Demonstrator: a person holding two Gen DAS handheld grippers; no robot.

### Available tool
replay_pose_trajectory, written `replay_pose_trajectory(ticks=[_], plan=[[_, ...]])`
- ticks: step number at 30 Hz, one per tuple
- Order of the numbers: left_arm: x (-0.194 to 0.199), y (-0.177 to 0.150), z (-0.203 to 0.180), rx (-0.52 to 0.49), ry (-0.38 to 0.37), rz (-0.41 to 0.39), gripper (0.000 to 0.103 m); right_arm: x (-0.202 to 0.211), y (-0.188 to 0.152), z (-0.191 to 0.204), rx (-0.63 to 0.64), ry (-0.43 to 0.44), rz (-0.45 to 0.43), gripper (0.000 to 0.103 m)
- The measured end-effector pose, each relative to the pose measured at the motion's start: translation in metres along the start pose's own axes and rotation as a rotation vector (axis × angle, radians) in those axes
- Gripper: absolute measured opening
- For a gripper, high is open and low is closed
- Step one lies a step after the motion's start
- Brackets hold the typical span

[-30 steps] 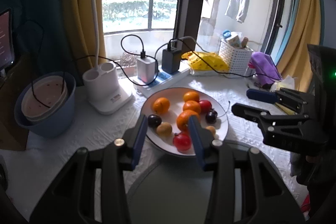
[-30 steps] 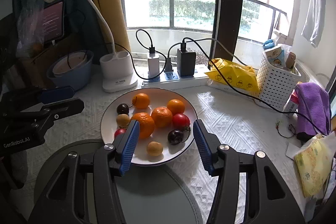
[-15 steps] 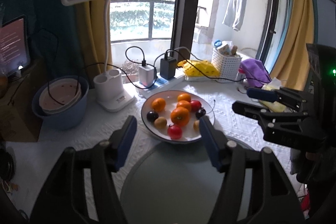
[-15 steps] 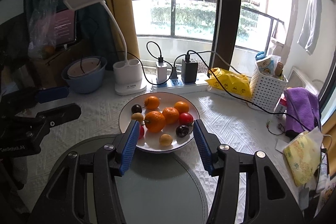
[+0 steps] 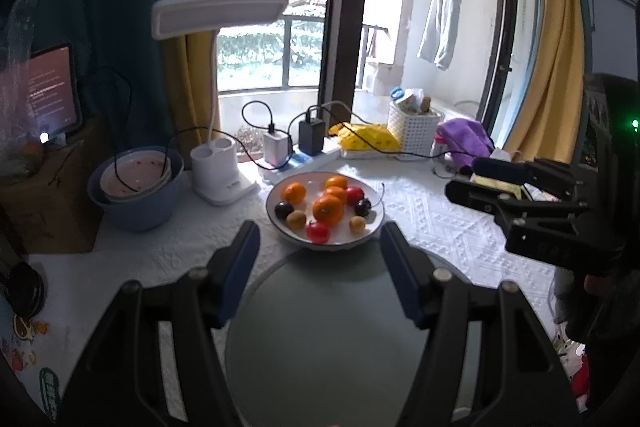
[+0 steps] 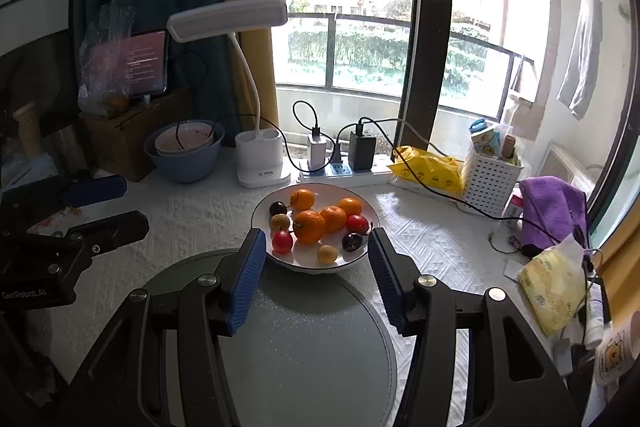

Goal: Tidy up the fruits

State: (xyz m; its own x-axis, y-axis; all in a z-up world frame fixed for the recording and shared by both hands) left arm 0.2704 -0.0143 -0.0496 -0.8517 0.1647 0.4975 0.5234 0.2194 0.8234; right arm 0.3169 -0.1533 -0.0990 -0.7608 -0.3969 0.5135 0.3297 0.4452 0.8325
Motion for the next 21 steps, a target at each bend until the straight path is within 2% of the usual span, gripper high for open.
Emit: replay_pose_trajectory(ticks=[21], plan=[[0.079, 0.004, -0.029, -0.050, -0.033, -0.126, 0.065, 0.091, 0.012, 0.011, 0.029, -0.077, -0.105, 0.056]])
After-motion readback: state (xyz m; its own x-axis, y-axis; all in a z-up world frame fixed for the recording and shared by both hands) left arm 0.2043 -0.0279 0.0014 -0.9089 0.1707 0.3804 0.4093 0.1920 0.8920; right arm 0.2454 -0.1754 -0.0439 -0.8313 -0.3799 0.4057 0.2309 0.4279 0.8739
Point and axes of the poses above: each gripper's, at about its wrist camera, not at the fingertips, and x roughly against the way its jaws point, z to its left, y to its top, the point moved 9 cm from there along -x, roughly the way its jaws point, and after that the axes turned 12 degrees about x, right-handed, at the moved point
